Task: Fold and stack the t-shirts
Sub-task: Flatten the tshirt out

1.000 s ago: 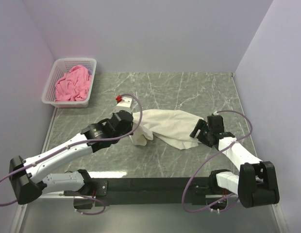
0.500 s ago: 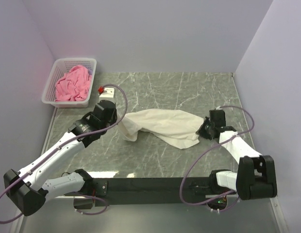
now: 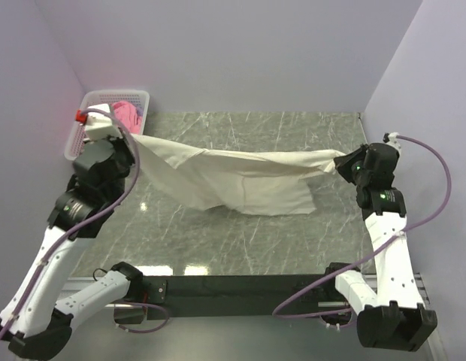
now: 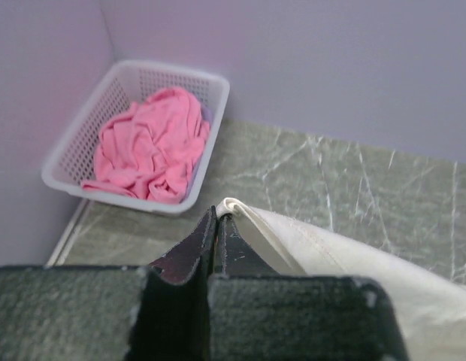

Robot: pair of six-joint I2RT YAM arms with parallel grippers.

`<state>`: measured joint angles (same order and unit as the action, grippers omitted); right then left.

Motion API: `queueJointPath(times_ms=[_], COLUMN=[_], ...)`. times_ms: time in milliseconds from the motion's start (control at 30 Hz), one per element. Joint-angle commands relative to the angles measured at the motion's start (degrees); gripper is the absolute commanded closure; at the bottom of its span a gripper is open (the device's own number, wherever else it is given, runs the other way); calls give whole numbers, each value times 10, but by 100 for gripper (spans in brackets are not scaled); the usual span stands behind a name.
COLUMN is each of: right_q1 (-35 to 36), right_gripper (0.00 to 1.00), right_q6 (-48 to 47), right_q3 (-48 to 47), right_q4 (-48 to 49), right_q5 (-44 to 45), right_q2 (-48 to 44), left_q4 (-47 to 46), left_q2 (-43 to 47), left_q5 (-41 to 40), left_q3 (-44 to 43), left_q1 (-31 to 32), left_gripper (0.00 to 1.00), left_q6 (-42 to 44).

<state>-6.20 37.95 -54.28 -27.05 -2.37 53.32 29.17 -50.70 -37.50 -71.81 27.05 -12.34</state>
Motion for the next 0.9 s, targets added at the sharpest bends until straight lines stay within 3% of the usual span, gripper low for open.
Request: queueJointPath(times_ms=[0, 133, 267, 367, 400, 533, 667, 867], right_q1=[-14, -15, -15, -15, -15, -15, 19, 53], right_gripper=[96, 94, 94, 80, 67, 46, 36, 34], right_q6=[-10, -12, -16, -22, -23, -24, -59, -63], right_q3=[-39, -31, -37, -40, -41, -31, -70, -51], right_q4=[-37, -48, -48, -40, -35, 14, 10, 16], right_q5=[3, -19, -43, -47, -45, 3, -20, -7], right_q2=[-31, -39, -8, 34, 46, 113, 158, 202], left_q4=[-23, 17, 11, -25, -32, -95, -133, -155], left_q2=[28, 30, 26, 17, 6, -30, -65, -65], left_q5=[-37, 8, 41, 54, 65, 85, 117, 173], left_q3=[-45, -62, -1, 51, 81, 152, 193, 223], left_q1=[-5, -5, -5, -8, -8, -29, -59, -100], left_gripper=[99, 99, 99, 99, 99, 99, 99, 99], left_q6=[49, 42, 30, 21, 18, 7, -19, -40])
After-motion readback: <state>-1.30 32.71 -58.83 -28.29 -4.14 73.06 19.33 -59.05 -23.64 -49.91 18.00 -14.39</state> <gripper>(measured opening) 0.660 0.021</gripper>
